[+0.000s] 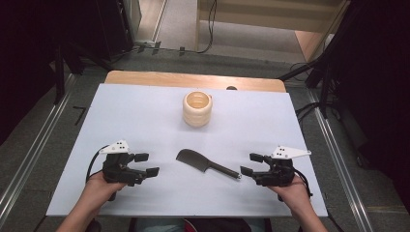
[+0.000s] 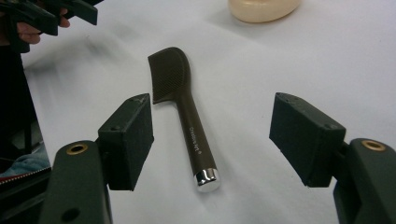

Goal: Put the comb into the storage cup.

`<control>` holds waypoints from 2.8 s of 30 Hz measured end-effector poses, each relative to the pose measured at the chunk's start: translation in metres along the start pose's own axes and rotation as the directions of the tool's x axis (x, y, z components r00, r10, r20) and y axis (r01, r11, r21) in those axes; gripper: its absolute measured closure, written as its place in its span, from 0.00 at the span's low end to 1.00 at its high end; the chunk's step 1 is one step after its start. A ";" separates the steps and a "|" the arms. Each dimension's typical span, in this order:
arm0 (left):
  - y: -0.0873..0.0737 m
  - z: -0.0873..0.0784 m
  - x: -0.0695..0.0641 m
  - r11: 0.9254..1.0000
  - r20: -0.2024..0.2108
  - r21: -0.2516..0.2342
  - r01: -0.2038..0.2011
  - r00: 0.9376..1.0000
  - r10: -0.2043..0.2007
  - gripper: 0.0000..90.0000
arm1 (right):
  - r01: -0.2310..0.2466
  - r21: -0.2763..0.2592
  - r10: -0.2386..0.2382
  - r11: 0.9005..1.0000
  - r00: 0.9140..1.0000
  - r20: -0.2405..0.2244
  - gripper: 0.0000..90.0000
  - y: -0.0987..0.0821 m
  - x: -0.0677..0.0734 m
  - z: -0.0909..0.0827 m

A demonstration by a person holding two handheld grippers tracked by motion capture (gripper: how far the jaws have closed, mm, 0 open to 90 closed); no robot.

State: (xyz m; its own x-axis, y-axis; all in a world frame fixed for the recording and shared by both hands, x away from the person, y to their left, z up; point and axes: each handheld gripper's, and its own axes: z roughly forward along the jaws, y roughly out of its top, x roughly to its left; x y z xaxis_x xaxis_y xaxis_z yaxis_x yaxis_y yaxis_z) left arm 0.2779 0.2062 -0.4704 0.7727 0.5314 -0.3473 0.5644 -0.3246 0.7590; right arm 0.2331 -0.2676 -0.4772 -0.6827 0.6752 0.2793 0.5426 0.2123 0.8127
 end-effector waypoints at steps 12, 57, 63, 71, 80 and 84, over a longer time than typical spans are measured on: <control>0.000 0.000 0.000 1.000 -0.001 -0.002 0.001 1.000 -0.001 0.24 | -0.017 -0.004 0.017 1.000 1.000 -0.005 0.30 -0.004 0.000 0.000; -0.009 -0.009 -0.001 1.000 -0.028 -0.005 0.020 0.999 -0.020 0.24 | 0.100 0.137 -0.094 0.986 0.994 -0.049 0.26 0.045 0.009 0.047; -0.009 -0.010 0.000 1.000 -0.027 -0.005 0.020 0.999 -0.020 0.24 | 0.123 0.153 -0.114 0.981 0.991 -0.063 0.27 0.048 0.013 0.056; -0.009 -0.010 -0.001 1.000 -0.027 -0.006 0.019 0.999 -0.019 0.24 | 0.156 0.198 -0.142 0.968 0.987 -0.080 0.29 0.046 0.016 0.062; -0.008 -0.009 0.000 1.000 -0.026 -0.007 0.021 0.999 -0.021 0.24 | 0.153 0.265 -0.139 0.952 0.988 -0.070 0.35 0.040 0.010 0.063; -0.008 -0.009 0.000 1.000 -0.026 -0.008 0.021 0.999 -0.021 0.24 | 0.160 0.299 -0.146 0.941 0.987 -0.070 0.37 0.037 0.010 0.064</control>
State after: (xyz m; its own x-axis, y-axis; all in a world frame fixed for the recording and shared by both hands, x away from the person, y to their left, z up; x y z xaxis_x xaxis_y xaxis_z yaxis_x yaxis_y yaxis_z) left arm 0.2705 0.2160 -0.4713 0.7529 0.5583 -0.3486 0.5781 -0.3076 0.7558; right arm 0.2774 -0.2074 -0.4773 -0.7870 0.5859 0.1932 0.5475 0.5191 0.6563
